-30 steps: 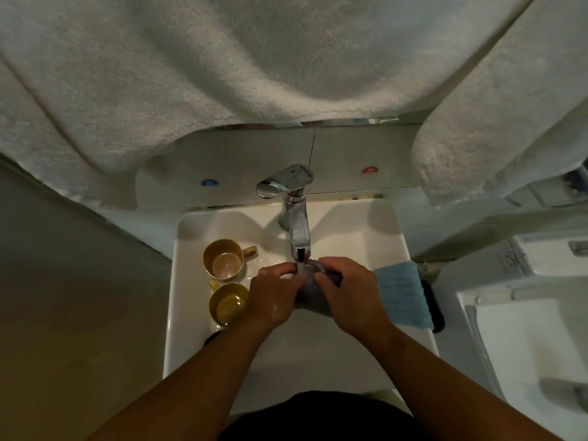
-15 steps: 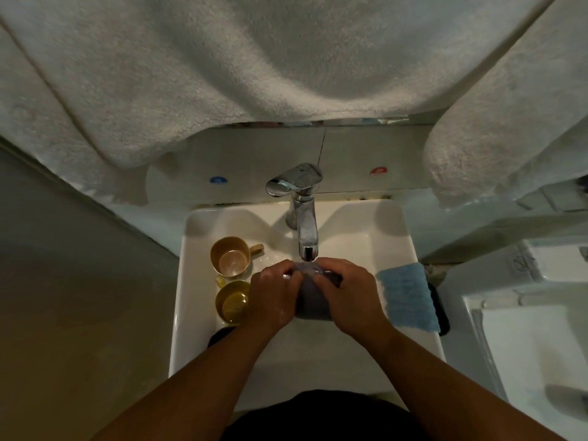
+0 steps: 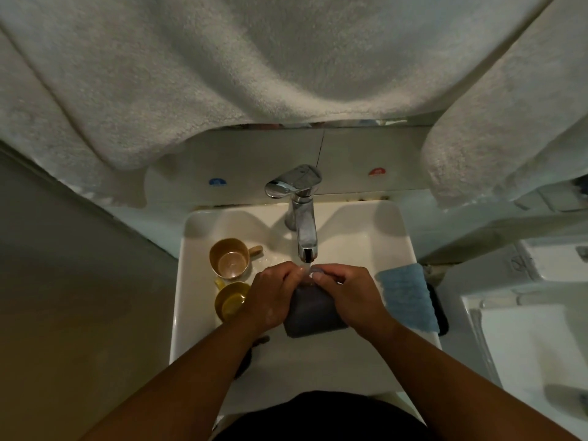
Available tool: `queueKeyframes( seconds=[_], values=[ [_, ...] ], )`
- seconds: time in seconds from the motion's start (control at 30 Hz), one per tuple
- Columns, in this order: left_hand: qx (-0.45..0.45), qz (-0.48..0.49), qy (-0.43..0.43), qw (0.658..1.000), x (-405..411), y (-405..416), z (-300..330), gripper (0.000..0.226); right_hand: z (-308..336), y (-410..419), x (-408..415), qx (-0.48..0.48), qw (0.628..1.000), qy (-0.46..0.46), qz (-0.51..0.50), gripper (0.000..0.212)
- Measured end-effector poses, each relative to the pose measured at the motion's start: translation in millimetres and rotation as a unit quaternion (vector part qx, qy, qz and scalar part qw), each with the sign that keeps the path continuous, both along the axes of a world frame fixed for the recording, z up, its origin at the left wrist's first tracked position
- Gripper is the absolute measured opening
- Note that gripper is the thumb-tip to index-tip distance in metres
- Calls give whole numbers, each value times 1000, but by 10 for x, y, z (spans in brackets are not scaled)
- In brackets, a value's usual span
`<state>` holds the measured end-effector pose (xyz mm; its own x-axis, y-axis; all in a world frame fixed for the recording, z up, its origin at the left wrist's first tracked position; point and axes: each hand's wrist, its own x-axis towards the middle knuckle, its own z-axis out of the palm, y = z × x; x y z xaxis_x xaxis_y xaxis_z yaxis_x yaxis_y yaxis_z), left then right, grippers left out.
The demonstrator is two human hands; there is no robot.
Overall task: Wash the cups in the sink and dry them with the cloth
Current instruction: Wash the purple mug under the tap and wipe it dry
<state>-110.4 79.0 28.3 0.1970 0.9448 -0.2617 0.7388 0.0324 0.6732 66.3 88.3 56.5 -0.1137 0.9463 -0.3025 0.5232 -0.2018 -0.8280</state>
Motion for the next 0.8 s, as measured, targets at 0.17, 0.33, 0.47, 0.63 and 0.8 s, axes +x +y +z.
queueKeyframes(
  seconds=[0.17,0.33,0.47,0.63,0.8],
  values=[
    [-41,72,-126,989,-97,-29,211,20,48,41,-8,-92,989,114,24,24],
    [16,210,-107,972,-70,-86,238,17,114,111,-160,-112,980,166,3,26],
    [-1,263,-89,961,-86,-99,228,30,21,116,-281,-150,976,156,-19,25],
    [-43,225,-151,962,-138,-100,284,23,65,142,-219,-178,960,216,3,12],
    [-35,215,-177,960,-97,-79,263,23,60,154,-233,-108,984,138,-25,10]
  ],
)
